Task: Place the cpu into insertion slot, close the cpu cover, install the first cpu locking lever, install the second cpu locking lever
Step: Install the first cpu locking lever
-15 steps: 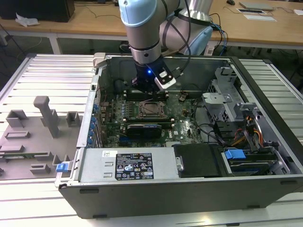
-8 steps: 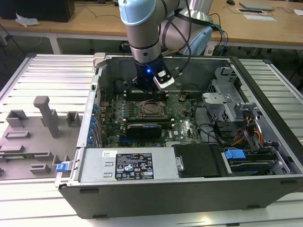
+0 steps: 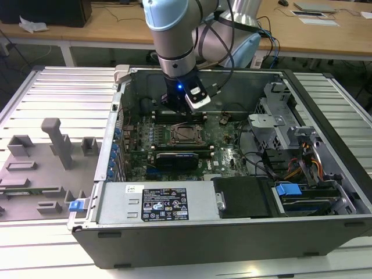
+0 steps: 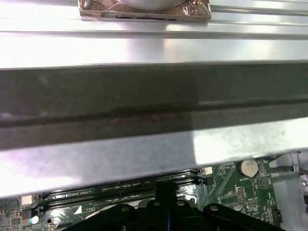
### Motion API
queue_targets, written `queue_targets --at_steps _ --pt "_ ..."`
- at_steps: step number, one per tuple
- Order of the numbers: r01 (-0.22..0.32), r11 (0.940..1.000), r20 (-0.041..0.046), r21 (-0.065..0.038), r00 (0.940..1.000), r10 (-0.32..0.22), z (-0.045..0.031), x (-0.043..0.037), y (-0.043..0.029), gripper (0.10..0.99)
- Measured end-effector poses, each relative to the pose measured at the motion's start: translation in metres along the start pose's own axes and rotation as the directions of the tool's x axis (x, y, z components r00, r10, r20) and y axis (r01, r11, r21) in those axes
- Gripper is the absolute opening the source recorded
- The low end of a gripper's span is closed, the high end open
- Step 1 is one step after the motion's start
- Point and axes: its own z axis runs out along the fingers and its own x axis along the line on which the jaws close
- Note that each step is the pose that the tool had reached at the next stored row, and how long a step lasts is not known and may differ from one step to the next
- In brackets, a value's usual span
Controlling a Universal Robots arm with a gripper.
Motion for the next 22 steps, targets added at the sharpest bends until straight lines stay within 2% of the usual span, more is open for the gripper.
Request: queue_targets --at_steps 6,12,22 --pt "-0.041 0.9991 0.0071 0.009 0.9991 0.041 0.0007 0.0022 0.0018 0.106" --pt "-0.059 0.9982 0.0104 0.013 0.9982 0.059 0.0023 0.0030 0.0059 0.106" --pt "-0.096 0.9951 0.0174 0.021 0.9952 0.096 0.0077 0.0043 0.0056 0.106"
